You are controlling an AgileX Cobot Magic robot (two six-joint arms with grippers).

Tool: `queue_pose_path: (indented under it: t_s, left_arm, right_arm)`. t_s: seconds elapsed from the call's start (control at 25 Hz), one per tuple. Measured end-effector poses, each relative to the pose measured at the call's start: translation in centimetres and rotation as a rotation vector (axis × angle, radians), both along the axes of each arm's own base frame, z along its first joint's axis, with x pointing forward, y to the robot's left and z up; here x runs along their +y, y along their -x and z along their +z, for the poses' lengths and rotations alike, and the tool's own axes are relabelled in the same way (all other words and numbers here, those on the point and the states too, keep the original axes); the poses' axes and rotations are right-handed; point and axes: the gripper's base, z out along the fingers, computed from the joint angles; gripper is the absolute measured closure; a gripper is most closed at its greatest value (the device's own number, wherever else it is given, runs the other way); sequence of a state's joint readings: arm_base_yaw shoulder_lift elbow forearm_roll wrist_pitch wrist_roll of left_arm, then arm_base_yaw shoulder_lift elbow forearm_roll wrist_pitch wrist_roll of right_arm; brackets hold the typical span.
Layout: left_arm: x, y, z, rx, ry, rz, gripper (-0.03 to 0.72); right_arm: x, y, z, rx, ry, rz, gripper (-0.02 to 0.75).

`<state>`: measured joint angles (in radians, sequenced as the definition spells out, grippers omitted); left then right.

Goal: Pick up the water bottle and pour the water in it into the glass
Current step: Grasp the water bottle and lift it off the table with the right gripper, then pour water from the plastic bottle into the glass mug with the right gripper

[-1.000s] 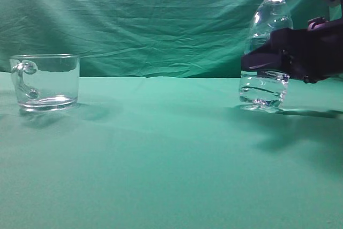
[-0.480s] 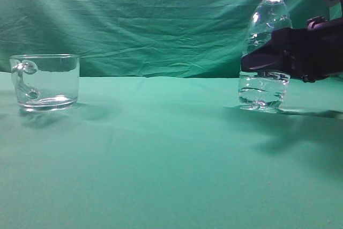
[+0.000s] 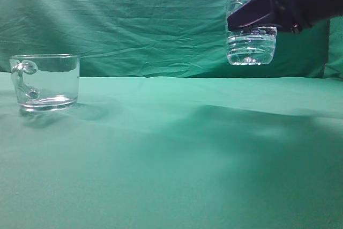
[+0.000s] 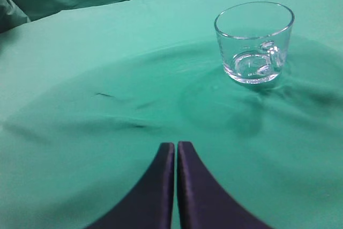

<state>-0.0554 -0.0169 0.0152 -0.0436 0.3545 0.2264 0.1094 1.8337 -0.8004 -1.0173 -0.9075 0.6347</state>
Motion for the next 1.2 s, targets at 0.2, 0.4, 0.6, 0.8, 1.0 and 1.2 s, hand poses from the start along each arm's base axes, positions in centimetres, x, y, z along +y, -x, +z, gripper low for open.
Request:
queue_pose_path:
  t_s: [0.2,0.4,0.6,0.8,1.0,1.2]
  left_arm:
    - [0.0,0.0,0.0,0.0,0.0,0.0,0.688]
    - [0.0,0.0,0.0,0.0,0.0,0.0,0.688]
    - [0.0,0.0,0.0,0.0,0.0,0.0,0.688]
    - [0.0,0.0,0.0,0.0,0.0,0.0,0.688]
    - [0.0,0.0,0.0,0.0,0.0,0.0,0.688]
    - [0.0,0.0,0.0,0.0,0.0,0.0,0.688]
  right_arm:
    - [3.9,-1.2,2.1,-0.016,0.129,0.049,0.405]
    - [8.5,-1.9,3.8,-0.047,0.295,0.013,0.405]
    - [12.9,-2.5,5.1,-0.147,0.371,0.076,0.405]
    - [15.9,-3.8,4.9,-0.202,0.429,0.097,0.405]
    - [17.6,-5.5,3.7,-0.224,0.474,0.088,0.405]
    - [18.5,-6.9,2.3,-0.267,0.532,0.118,0.405]
